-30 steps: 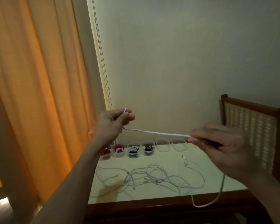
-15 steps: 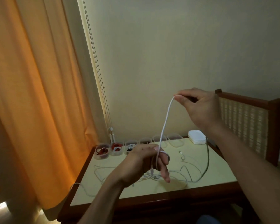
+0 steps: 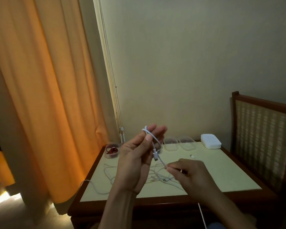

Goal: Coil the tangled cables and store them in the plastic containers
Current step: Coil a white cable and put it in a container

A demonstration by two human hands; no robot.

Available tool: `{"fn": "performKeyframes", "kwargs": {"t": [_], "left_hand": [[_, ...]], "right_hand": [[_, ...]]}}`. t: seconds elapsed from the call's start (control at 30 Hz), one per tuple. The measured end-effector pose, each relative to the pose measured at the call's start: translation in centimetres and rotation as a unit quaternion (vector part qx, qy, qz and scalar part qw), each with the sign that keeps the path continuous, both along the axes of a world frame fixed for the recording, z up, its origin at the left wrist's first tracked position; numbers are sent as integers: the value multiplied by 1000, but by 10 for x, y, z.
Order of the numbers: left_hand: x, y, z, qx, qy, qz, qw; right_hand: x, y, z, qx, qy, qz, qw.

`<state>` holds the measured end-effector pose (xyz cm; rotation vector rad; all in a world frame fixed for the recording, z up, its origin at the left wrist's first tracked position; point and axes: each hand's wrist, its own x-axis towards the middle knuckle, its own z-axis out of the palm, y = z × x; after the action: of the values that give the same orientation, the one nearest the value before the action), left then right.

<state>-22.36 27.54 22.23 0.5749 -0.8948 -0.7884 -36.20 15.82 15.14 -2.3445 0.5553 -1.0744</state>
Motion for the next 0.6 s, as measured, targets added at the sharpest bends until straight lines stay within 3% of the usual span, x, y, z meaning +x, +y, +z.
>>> {"fn": "performKeyframes", "kwargs": {"t": [0.17,0.33,0.5,0.6], "left_hand": [[10,-4,-2,63,-94,116,987],[19,-10,-3,94,-241,216,941],[18,-13,-8,179,-422,184,870],[13,-7,-13,241,-451,98,853]], "right_hand": [[-29,14,11,-112,-3,-39,993],[-49,20,32,-192,21,-37,980],[-67,29,69,-277,-29,-32,960],[-70,23,101,-340,-67,-32,938]]}}
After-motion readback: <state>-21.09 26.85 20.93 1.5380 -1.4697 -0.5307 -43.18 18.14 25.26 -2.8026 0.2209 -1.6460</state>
